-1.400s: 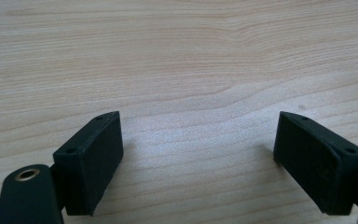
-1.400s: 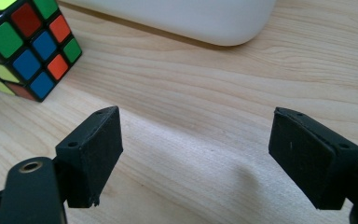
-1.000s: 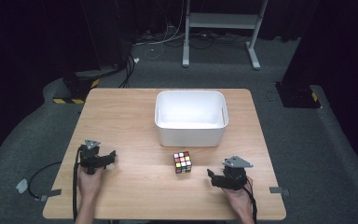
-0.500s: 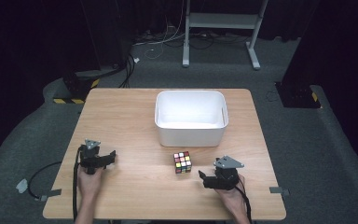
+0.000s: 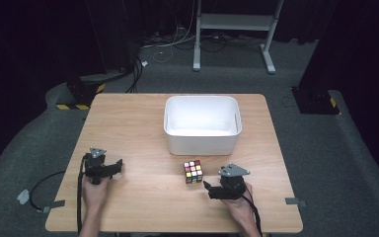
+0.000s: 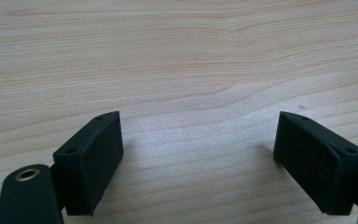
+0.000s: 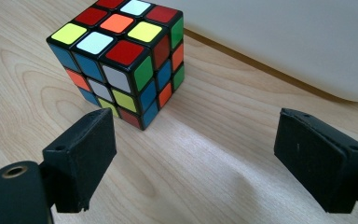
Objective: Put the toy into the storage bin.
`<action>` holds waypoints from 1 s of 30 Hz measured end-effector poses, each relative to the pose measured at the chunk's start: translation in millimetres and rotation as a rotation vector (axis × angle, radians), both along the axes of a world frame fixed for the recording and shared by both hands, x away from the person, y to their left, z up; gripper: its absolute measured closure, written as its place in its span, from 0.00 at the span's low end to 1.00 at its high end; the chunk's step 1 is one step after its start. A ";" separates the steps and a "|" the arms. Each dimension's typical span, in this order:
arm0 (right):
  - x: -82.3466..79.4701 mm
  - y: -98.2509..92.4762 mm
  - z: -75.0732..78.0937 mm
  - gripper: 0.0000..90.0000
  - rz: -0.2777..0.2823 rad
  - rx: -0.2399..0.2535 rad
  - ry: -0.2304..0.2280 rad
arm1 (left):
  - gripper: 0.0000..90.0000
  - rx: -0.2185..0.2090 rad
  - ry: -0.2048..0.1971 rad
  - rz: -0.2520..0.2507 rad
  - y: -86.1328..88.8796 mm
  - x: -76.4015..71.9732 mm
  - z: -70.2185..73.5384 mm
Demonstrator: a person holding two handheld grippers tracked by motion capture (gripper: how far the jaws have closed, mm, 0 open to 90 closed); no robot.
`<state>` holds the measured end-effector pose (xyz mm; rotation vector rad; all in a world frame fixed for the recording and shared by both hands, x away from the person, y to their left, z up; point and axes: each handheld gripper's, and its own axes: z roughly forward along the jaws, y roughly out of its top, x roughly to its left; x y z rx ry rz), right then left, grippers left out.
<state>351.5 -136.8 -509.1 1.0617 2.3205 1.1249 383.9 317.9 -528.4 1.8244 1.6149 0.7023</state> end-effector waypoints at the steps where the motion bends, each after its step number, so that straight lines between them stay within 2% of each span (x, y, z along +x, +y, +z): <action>1: 0.4 1.2 -0.2 0.14 -0.001 -0.002 -0.001 | 0.18 -0.001 0.000 0.000 0.0 0.0 0.0; 7: 2.8 7.1 1.4 0.15 -0.004 -0.009 0.000 | 0.18 0.000 -0.001 -0.001 0.0 0.0 -0.1; 9: 2.6 9.9 3.3 0.15 0.015 -0.006 -0.012 | 0.18 0.000 -0.001 -0.001 0.0 0.0 -0.1; 19: 4.6 20.6 1.9 0.14 0.064 0.002 -0.011 | 0.18 0.000 -0.001 -0.001 0.0 0.0 -0.1; 22: 4.4 25.7 3.7 0.14 0.090 -0.002 -0.035 | 0.18 0.000 -0.001 -0.001 0.0 0.0 -0.2; 30: 8.6 38.9 0.9 0.13 0.110 -0.015 -0.036 | 0.18 0.000 -0.001 -0.001 0.0 0.0 -0.2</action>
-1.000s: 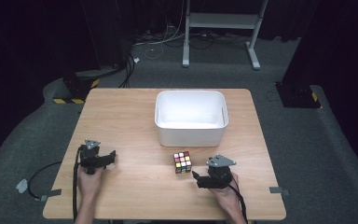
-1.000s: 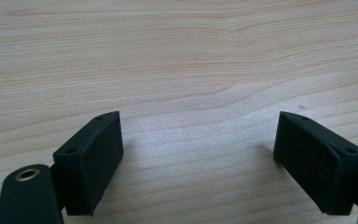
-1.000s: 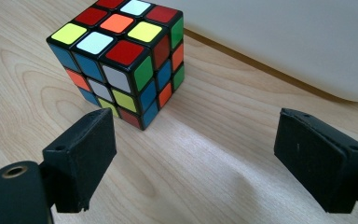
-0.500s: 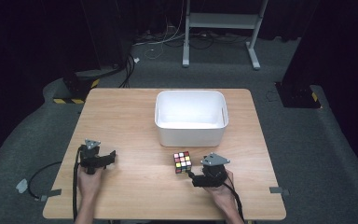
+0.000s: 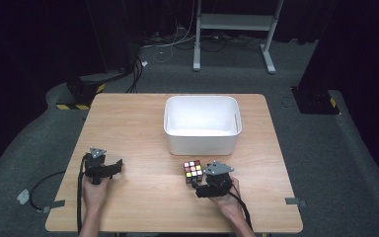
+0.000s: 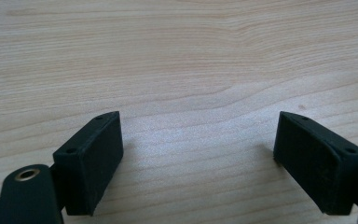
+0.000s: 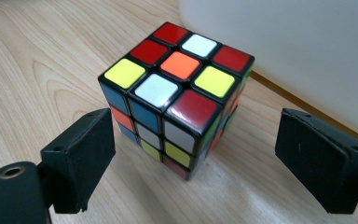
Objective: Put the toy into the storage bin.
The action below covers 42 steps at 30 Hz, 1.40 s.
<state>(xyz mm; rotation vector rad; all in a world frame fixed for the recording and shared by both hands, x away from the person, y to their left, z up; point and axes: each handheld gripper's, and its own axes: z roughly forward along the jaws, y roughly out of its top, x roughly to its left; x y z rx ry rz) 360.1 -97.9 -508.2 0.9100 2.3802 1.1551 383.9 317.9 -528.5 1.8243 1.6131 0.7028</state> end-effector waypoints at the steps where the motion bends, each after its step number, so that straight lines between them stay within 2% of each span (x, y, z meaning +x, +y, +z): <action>1: 0.6 1.0 0.4 0.13 0.002 0.001 -0.003 | 0.18 0.000 0.000 0.000 0.0 0.0 0.0; 5: 3.7 6.1 3.6 0.12 0.017 0.012 -0.016 | 0.18 0.001 0.001 0.001 0.0 0.0 0.1; 10: 7.3 13.4 3.0 0.11 0.036 0.020 -0.010 | 0.18 0.001 0.001 0.001 -0.1 0.0 0.1; 21: 17.5 27.7 4.4 0.11 0.046 0.004 -0.024 | 0.18 0.001 0.001 0.000 -0.1 0.0 0.1; 29: 23.6 33.1 -3.1 0.11 0.051 0.001 0.008 | 0.18 0.001 0.001 0.000 -0.1 0.0 0.1; 34: 26.3 34.2 -6.4 0.15 0.040 -0.001 0.016 | 0.18 0.001 0.002 0.001 -0.2 -0.1 0.1; 42: 26.9 34.4 -8.1 0.16 0.043 0.003 0.010 | 0.18 0.000 0.002 0.001 -0.2 -0.2 0.1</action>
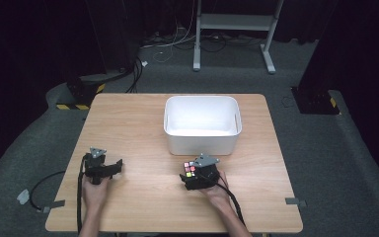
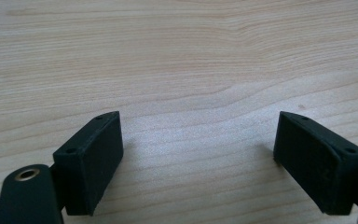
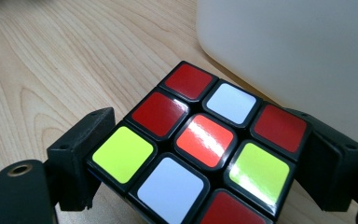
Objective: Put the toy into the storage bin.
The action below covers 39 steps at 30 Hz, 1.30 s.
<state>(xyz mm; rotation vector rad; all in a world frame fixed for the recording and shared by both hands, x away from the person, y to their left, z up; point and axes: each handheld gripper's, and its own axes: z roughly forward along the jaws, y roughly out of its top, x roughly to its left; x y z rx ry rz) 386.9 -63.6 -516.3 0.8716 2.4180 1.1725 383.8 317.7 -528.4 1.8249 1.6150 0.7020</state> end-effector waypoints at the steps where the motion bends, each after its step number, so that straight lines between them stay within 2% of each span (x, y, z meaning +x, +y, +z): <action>1: -0.1 -0.2 -0.1 0.16 0.001 0.001 -0.001 | 0.18 0.000 0.000 0.000 0.0 0.0 0.0; 16: -2.8 -0.4 1.6 0.16 -0.009 -0.015 -0.017 | 0.18 0.000 0.000 0.000 0.1 0.0 0.0; 20: -3.8 -2.2 3.9 0.16 -0.015 -0.005 -0.025 | 0.18 0.001 0.000 0.000 0.1 0.0 0.0; 39: -10.6 -9.8 15.4 0.17 0.010 -0.013 -0.042 | 0.18 0.000 -0.001 -0.001 0.2 0.1 -0.1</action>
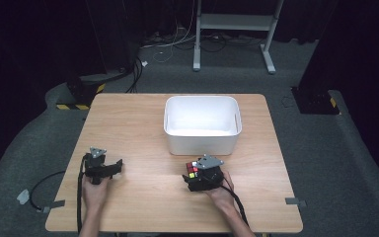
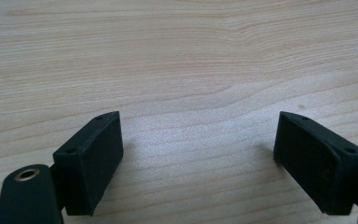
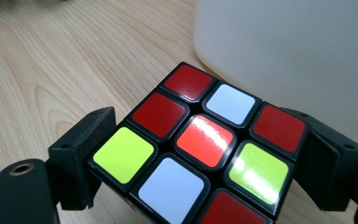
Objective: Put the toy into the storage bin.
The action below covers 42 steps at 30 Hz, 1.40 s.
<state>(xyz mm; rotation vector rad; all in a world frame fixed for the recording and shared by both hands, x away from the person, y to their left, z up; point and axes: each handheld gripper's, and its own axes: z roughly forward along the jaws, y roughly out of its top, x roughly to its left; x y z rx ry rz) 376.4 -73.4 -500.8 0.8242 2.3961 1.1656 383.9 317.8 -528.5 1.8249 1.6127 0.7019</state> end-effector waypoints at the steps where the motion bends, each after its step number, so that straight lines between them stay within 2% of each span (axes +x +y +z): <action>1: -0.5 -0.8 1.1 0.17 0.001 0.002 0.001 | 0.18 0.000 0.000 0.000 0.0 0.0 0.0; 24: -3.0 -14.1 12.6 0.16 0.012 -0.001 0.000 | 0.18 0.000 0.000 0.000 -0.1 0.0 0.0; 31: -3.2 -18.6 18.4 0.17 0.019 0.025 0.007 | 0.18 0.000 0.000 0.000 -0.1 0.0 0.0; 42: -4.2 -24.7 25.5 0.16 0.016 0.031 0.010 | 0.18 0.000 0.000 0.001 -0.1 0.0 0.0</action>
